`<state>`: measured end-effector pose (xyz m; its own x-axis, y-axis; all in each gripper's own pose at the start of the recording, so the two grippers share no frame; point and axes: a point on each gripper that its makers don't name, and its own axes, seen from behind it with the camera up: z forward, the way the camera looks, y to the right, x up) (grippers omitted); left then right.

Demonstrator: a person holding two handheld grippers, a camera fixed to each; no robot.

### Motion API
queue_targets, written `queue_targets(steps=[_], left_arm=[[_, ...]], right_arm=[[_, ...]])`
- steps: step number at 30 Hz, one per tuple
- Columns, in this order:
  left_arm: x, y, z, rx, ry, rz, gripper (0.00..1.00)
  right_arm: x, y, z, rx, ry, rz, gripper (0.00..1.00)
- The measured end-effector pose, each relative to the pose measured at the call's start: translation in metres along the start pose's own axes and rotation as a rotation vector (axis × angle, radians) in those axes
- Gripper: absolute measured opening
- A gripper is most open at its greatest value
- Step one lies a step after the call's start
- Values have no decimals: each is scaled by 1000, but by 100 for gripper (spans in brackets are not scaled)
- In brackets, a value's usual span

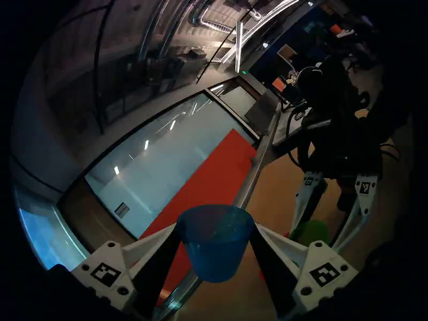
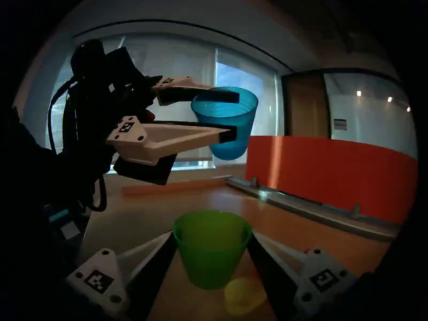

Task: Pour water

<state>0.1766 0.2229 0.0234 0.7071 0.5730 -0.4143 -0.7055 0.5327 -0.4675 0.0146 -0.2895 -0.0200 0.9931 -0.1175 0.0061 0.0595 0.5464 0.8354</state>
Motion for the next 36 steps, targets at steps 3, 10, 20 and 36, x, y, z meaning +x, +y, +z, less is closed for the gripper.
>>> queue_targets(steps=[3,10,20,36], left_arm=[[1,-1,2,2,-1,14,86],[-2,-2,8,5,-10,58,86],[0,-4,17,12,-10,119,86],[0,-3,22,13,-23,207,86]], right_arm=[[0,1,0,0,1,-1,92],[1,2,0,2,3,0,91],[2,8,-1,-5,8,1,91],[0,13,-3,-9,15,8,91]])
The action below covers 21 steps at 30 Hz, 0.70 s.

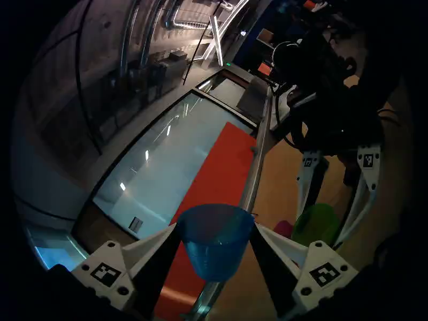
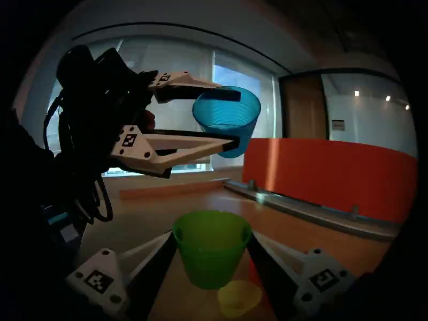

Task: Pour water

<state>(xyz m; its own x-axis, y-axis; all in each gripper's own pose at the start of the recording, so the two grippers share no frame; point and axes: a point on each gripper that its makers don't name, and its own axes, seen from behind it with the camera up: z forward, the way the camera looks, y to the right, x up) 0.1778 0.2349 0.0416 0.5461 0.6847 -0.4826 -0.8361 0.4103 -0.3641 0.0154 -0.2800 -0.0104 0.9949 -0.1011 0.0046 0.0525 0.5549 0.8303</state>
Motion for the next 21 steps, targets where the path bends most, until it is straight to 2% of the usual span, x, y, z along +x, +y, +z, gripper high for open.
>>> queue_targets(steps=[11,21], left_arm=[[1,3,1,0,-3,42,86],[2,1,1,4,-1,68,86]], right_arm=[[2,2,0,-4,1,-2,91],[5,1,0,-5,1,-5,91]])
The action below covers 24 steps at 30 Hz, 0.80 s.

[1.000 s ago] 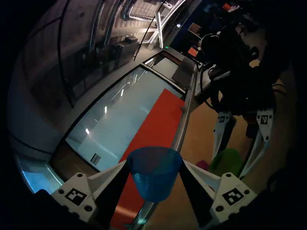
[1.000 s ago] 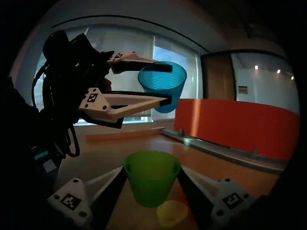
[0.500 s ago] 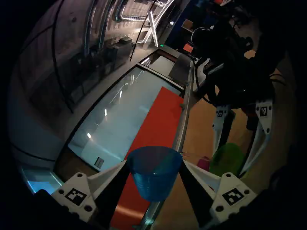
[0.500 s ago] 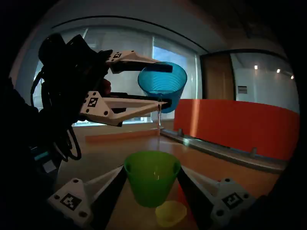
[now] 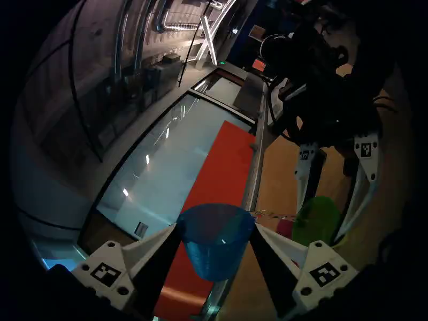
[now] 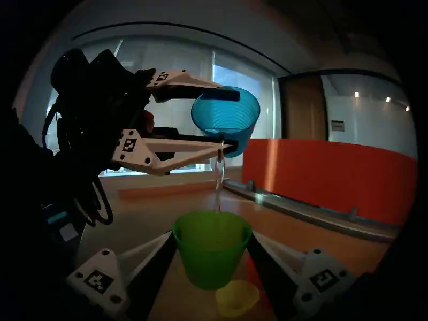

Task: Pour water

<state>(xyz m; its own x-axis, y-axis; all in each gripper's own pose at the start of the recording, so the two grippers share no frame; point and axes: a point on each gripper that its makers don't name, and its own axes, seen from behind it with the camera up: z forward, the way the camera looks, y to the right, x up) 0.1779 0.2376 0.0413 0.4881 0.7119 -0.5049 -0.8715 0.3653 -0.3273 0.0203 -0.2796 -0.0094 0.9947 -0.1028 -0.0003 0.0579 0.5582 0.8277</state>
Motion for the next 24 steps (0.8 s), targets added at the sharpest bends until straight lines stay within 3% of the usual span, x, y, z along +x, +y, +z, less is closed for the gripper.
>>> queue_targets(steps=[17,24], left_arm=[[1,-4,-4,9,0,57,86],[5,0,-7,4,6,85,86]], right_arm=[[5,-1,-1,0,-1,-7,91],[4,-1,0,1,-1,-8,91]])
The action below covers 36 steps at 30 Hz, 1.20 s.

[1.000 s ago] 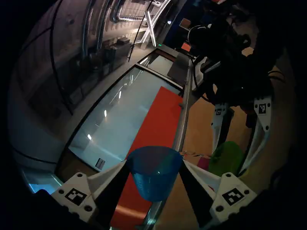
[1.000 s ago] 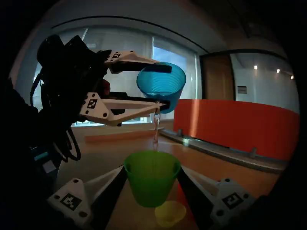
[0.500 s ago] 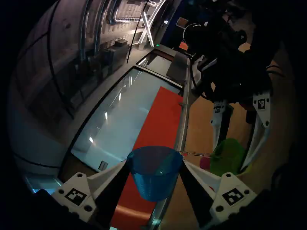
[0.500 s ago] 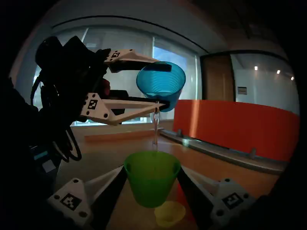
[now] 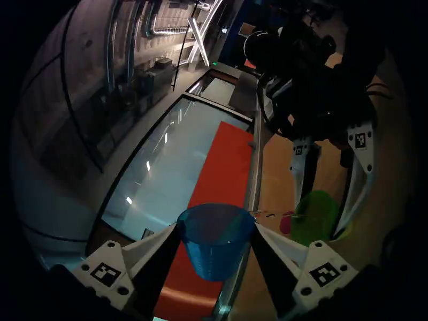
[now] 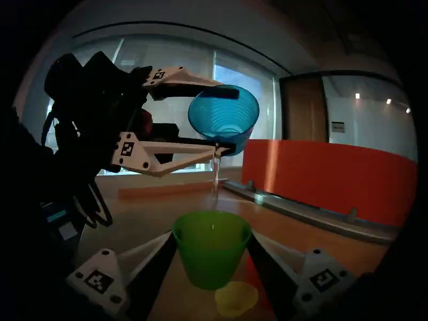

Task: Pour water

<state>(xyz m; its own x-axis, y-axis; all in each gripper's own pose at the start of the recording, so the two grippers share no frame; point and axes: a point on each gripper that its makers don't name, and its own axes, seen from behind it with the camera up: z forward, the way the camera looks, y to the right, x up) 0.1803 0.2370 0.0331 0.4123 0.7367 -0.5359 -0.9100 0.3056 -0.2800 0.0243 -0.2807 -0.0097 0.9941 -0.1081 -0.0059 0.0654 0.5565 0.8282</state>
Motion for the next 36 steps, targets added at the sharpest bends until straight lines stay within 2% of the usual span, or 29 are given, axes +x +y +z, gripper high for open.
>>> queue_targets(steps=[8,21,36], left_arm=[[4,3,-2,3,4,14,86],[7,-5,-5,15,5,64,86],[7,-10,-1,25,0,119,86]], right_arm=[[0,0,0,-1,-1,-2,91],[0,1,-1,-2,-1,-7,91],[1,2,-4,-8,1,-9,91]])
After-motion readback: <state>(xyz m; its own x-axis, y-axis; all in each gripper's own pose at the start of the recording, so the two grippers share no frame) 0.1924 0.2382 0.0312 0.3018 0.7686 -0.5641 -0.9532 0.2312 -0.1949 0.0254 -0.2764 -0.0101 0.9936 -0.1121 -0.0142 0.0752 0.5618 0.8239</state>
